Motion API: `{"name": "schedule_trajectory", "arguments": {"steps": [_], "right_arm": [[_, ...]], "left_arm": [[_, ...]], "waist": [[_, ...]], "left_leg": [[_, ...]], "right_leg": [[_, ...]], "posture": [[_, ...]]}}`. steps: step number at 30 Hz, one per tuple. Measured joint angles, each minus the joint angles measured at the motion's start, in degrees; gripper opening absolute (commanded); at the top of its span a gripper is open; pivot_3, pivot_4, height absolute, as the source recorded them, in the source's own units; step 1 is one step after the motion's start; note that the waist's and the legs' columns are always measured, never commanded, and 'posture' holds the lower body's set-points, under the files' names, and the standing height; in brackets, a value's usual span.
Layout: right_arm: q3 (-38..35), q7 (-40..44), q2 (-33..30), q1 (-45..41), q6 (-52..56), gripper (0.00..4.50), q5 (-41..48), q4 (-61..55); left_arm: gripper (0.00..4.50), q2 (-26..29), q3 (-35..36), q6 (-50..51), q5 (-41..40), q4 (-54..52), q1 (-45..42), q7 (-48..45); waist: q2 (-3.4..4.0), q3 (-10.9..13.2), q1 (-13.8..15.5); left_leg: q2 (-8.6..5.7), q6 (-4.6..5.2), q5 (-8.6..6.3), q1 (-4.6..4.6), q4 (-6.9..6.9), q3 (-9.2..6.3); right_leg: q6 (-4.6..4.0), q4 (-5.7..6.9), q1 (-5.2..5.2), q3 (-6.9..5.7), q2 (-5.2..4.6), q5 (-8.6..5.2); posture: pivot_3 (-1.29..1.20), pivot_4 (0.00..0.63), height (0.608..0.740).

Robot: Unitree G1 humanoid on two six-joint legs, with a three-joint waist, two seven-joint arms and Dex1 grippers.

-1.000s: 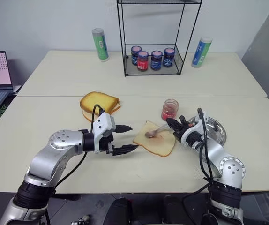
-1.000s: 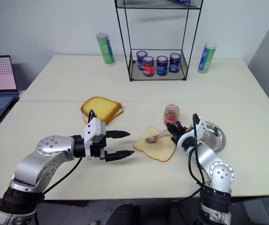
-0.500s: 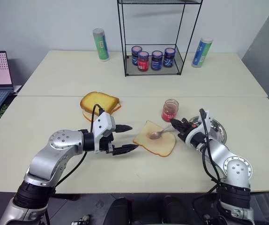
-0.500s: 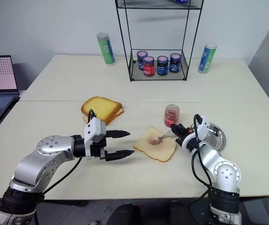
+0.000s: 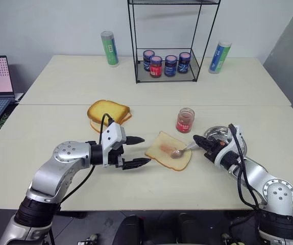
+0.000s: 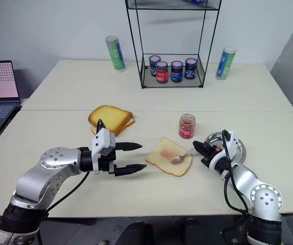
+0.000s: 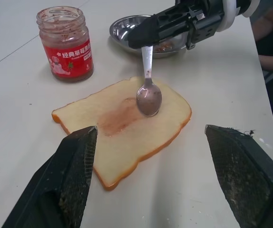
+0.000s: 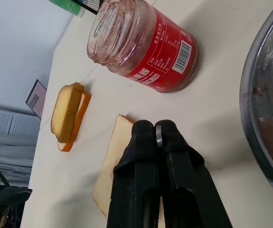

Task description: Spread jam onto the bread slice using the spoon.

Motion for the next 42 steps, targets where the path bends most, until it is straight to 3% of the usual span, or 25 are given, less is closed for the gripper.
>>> {"name": "schedule_trajectory", "arguments": {"steps": [10,16,20,25,31,37,42], "right_arm": [[-1.22,-2.81,-2.16,-1.64,-5.37,0.07,10.53,-2.80],[-7.44,-1.51,-8.63,-0.20,-9.71,0.07,11.32,-3.57],[-13.72,3.26,-15.75,3.48,-11.49,0.07,7.62,-1.37],[-15.83,9.68,-17.27,4.96,-12.86,0.07,2.20,6.03],[-15.03,18.15,-17.27,4.13,-13.12,0.07,-4.99,15.56],[-14.23,25.13,-16.92,1.58,-13.51,0.07,-10.57,23.36],[-14.90,27.14,-15.76,-0.62,-13.92,1.22,-13.79,30.21]], "left_arm": [[3.78,-0.15,-0.26,0.19,-0.11,0.21,-2.98,-0.21],[3.78,-2.16,-2.73,2.20,-1.39,-0.83,-8.98,-1.17],[3.78,-9.63,-8.43,2.04,0.14,1.24,-16.55,-0.31],[3.78,-15.75,-15.10,-1.58,5.47,7.94,-20.67,0.09],[3.78,-18.74,-20.17,-7.42,11.96,15.03,-22.03,-0.35],[3.78,-20.72,-20.66,-8.90,13.38,16.14,-22.42,-0.72],[3.78,-20.30,-20.36,-8.87,13.76,15.86,-21.89,-0.70]], "waist": [[-0.02,0.00,0.03],[-0.05,0.01,0.58],[-0.06,0.00,1.47],[-0.05,-0.01,0.88],[-0.01,-0.03,0.97],[0.01,-0.04,1.13],[0.01,-0.04,1.25]], "left_leg": [[0.00,0.00,0.00,-0.02,0.00,-0.02],[-0.07,0.00,0.00,-0.06,0.03,0.03],[-0.11,0.01,0.00,-0.06,0.09,0.03],[0.05,0.02,0.00,0.02,0.05,0.07],[0.09,0.02,0.00,0.04,0.05,0.02],[0.08,0.02,0.00,0.03,0.07,0.04],[0.08,0.02,0.00,0.02,0.08,0.03]], "right_leg": [[0.01,-0.02,0.00,0.00,0.03,-0.01],[0.03,-0.07,0.02,0.04,0.03,-0.01],[0.04,-0.09,0.08,0.05,0.28,-0.01],[0.02,-0.02,0.05,0.19,0.51,-0.01],[0.01,0.02,0.05,0.15,0.60,-0.01],[0.01,-0.01,0.05,0.16,0.57,-0.01],[0.01,0.02,0.06,0.15,0.56,-0.01]], "posture": [[0.00,0.150,0.740],[0.00,0.150,0.740],[0.00,0.150,0.740],[0.00,0.150,0.740],[0.00,0.150,0.740],[0.00,0.150,0.740],[0.00,0.150,0.740]]}}
